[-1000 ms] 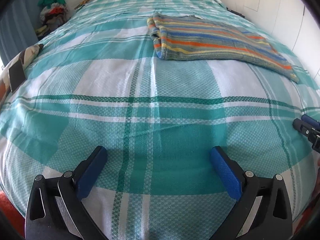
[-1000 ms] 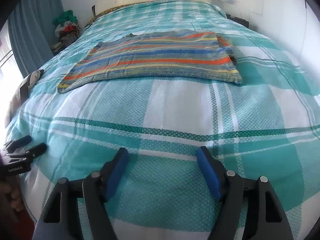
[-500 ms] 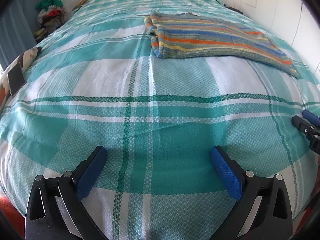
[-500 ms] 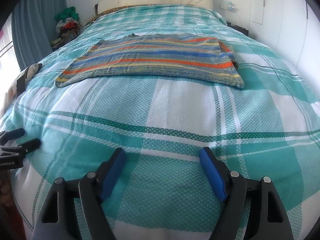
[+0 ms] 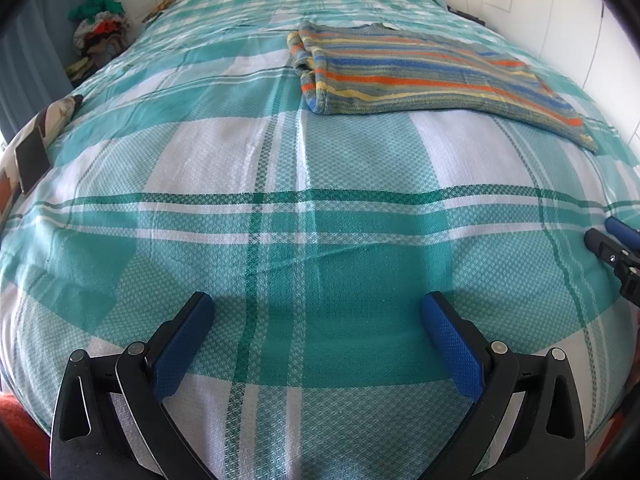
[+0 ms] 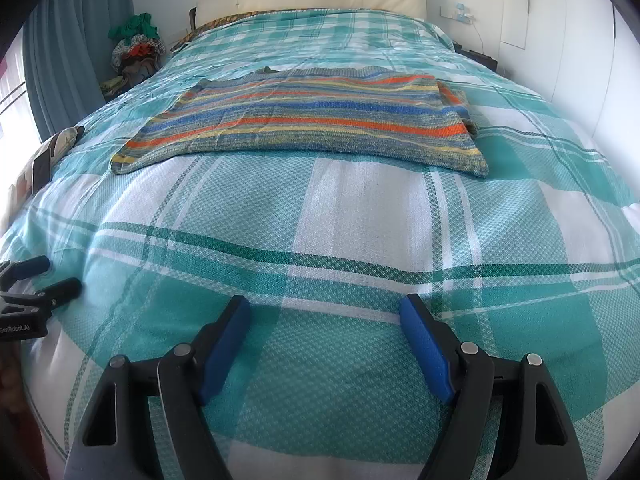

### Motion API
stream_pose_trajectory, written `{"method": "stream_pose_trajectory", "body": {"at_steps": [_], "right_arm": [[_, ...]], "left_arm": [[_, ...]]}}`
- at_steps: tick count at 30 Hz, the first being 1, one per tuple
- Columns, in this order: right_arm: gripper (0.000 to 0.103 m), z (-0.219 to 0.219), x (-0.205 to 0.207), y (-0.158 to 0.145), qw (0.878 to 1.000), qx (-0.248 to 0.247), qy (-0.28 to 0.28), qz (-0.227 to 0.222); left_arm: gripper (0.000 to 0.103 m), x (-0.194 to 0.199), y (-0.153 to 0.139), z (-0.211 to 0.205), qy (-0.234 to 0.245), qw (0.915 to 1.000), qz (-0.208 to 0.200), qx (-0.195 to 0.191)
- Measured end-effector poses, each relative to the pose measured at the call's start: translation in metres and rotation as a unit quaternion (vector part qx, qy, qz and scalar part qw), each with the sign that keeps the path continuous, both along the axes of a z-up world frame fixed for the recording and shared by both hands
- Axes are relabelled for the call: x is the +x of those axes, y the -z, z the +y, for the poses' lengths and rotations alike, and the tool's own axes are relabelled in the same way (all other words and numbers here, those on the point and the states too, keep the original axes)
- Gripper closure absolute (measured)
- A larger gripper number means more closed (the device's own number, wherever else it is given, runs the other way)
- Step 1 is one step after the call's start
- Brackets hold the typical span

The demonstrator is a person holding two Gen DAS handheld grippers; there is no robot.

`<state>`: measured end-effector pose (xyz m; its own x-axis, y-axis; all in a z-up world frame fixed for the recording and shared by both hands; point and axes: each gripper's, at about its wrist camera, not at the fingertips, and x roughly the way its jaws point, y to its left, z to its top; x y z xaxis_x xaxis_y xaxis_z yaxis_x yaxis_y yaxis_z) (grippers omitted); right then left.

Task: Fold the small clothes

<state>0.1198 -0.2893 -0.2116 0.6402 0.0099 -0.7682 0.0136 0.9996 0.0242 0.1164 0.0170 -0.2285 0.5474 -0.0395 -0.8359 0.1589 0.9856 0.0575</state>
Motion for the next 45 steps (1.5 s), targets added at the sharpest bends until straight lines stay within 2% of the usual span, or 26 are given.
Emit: {"method": "stream_pose_trajectory", "body": {"at_steps": [37, 45], "right_arm": [[0.026, -0.001, 0.0007, 0.0013, 1.0, -0.004, -0.001, 0.001], [0.026, -0.0006, 0.0002, 0.0007, 1.0, -0.004, -0.001, 0.003]], "left_arm": [[0.001, -0.0009, 0.0004, -0.0008, 0.004, 1.0, -0.003, 0.006], [0.001, 0.0019, -0.0007, -0.0013, 0.008, 0.9998, 0.014, 0.013]]}}
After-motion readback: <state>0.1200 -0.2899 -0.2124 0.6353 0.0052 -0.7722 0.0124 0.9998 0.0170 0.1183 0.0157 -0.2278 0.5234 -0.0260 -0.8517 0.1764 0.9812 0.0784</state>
